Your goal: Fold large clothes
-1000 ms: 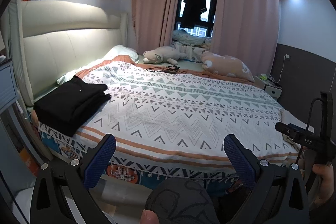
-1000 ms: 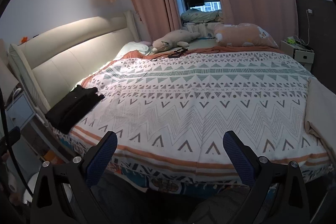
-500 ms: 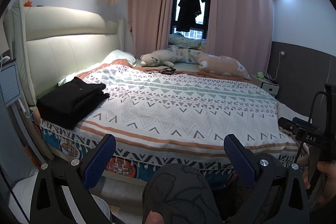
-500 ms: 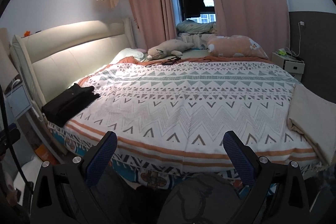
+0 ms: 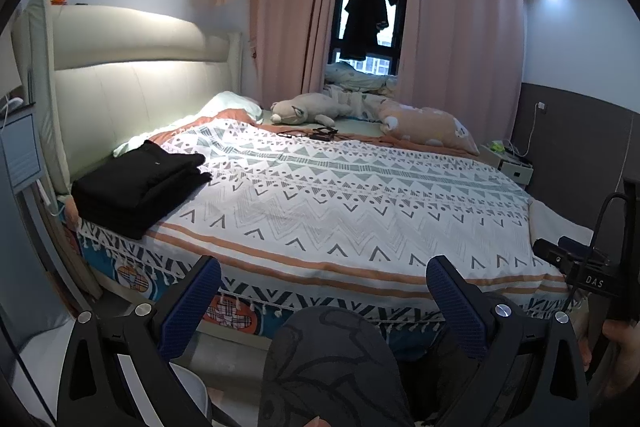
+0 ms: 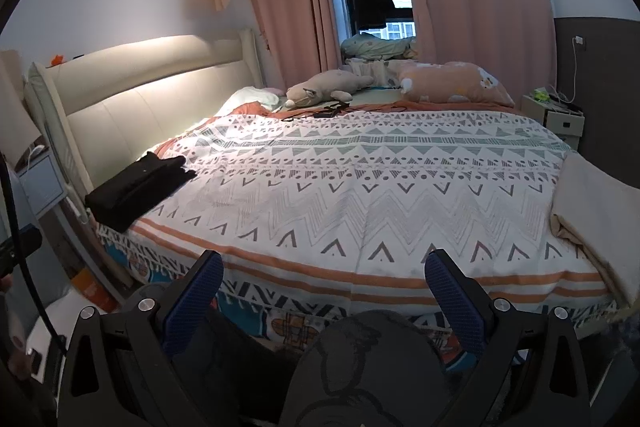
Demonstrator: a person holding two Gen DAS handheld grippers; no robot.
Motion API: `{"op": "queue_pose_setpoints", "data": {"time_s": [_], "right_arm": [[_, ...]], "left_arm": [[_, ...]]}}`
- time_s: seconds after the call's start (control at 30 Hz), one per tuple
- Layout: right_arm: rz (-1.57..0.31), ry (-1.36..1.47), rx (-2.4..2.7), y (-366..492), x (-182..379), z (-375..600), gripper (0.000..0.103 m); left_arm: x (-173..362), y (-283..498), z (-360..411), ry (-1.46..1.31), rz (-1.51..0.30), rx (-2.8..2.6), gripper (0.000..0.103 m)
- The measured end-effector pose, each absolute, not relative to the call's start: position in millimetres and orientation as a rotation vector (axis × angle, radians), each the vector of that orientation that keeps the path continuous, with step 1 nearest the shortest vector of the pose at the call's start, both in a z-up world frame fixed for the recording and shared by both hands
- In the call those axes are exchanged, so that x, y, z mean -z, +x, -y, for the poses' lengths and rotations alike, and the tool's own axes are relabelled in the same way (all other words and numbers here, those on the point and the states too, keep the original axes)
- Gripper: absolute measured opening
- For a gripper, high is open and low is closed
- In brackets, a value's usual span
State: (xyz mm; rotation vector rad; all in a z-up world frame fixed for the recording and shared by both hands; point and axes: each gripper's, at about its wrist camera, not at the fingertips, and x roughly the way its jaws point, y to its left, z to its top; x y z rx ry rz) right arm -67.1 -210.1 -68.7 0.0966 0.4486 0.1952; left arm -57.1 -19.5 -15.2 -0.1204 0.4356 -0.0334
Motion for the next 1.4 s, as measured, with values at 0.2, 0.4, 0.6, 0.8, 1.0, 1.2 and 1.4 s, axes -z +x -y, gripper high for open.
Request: {"op": "queue_pose_setpoints", "data": {"time_s": [0.2, 0.4, 0.6, 0.8, 1.0, 1.2, 1.4], "right_arm": [[-0.442, 0.109, -0.186, -62.6, 68.2, 214.1, 0.101], [-0.444, 0.144, -0.174, -61.8, 73.9, 221.8, 0.101], [-0.449, 0.141, -0.167, -60.5, 75.2, 222.4, 0.101], [-0.449, 0.134, -0.172, -56.0, 74.7, 222.6, 0.101], [-0.447, 0.122, -0.178, -50.4, 73.6, 220.8, 0.101], [-0.453, 0.126, -0.178, -45.9, 74.5, 220.6, 0.101], [-0.460, 0.133, -0.176, -41.4, 76.3, 220.0, 0.101]], "left_arm": [[14.9, -52.7, 19.6, -0.122, -0.442, 0.027, 0.103], [13.9, -52.6, 21.4, -0.099, -0.439, 0.018, 0.103], [11.9, -52.0, 19.3, -0.116, -0.430, 0.016, 0.103], [9.7, -49.2, 20.6, -0.104, -0.420, 0.009, 0.103], [9.4, -46.8, 22.2, -0.095, -0.421, 0.007, 0.103], [9.9, -45.3, 21.1, -0.096, -0.425, 0.009, 0.103], [9.4, -44.2, 19.3, -0.094, -0.426, 0.005, 0.103]]}}
